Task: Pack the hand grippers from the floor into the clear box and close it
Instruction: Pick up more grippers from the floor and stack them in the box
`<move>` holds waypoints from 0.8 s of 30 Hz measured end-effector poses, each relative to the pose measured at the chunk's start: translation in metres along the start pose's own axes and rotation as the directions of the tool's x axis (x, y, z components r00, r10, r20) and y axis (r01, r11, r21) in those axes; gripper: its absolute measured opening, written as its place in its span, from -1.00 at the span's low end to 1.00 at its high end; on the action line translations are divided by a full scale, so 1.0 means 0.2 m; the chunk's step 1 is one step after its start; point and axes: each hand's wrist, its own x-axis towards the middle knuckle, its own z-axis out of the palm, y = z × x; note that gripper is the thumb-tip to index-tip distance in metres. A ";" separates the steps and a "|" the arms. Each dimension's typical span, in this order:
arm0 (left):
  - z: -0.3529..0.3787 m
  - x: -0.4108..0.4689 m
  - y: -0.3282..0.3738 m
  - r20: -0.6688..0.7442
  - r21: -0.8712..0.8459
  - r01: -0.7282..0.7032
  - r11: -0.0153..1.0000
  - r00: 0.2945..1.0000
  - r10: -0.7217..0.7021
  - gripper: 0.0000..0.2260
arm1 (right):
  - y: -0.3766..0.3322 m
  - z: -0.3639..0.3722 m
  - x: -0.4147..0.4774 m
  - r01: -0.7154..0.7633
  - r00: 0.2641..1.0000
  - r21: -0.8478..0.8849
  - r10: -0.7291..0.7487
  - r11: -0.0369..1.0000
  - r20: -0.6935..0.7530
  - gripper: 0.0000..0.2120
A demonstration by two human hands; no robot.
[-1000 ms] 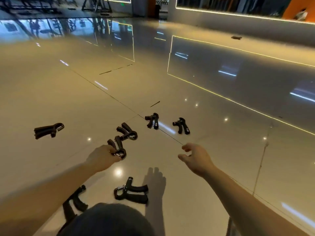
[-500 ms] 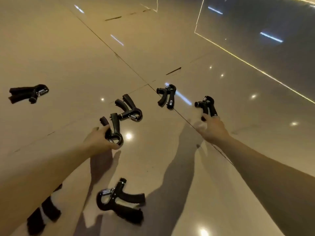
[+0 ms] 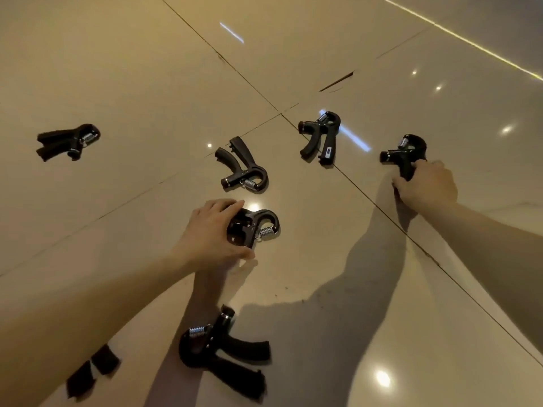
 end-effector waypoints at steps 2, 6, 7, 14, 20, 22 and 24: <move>-0.02 0.02 -0.04 0.103 0.009 -0.047 0.999 0.994 0.046 0.10 | -0.01 0.00 -0.04 0.021 1.000 0.026 -0.021 0.999 -0.007 -0.57; 0.01 -0.01 -0.04 0.070 0.115 -0.104 0.988 0.993 0.096 0.07 | -0.02 0.01 -0.16 0.044 0.999 0.128 -0.043 0.991 -0.014 -0.44; 0.02 -0.02 -0.03 0.036 0.122 -0.102 0.987 0.995 0.098 0.01 | -0.02 0.01 -0.20 0.043 0.999 0.150 -0.040 0.988 -0.022 -0.42; 0.08 -0.12 0.04 0.032 -0.117 -0.081 0.990 0.996 0.085 -0.33 | -0.05 0.01 -0.40 0.022 0.999 0.052 -0.024 0.998 0.027 -0.48; 0.12 -0.24 0.08 0.090 -0.160 -0.038 0.986 0.995 0.053 -0.47 | -0.01 0.01 -0.67 -0.023 0.997 0.059 0.019 0.998 0.076 -0.49; 0.11 -0.27 0.12 0.117 -0.292 0.063 0.954 0.993 -0.029 -0.62 | 0.01 0.00 -0.75 -0.037 0.995 0.116 0.026 0.993 0.092 -0.50; 0.09 -0.28 0.15 0.225 -0.527 0.243 0.814 0.964 -0.142 -0.73 | 0.02 -0.02 -0.84 -0.081 0.992 0.193 0.060 0.978 0.111 -0.53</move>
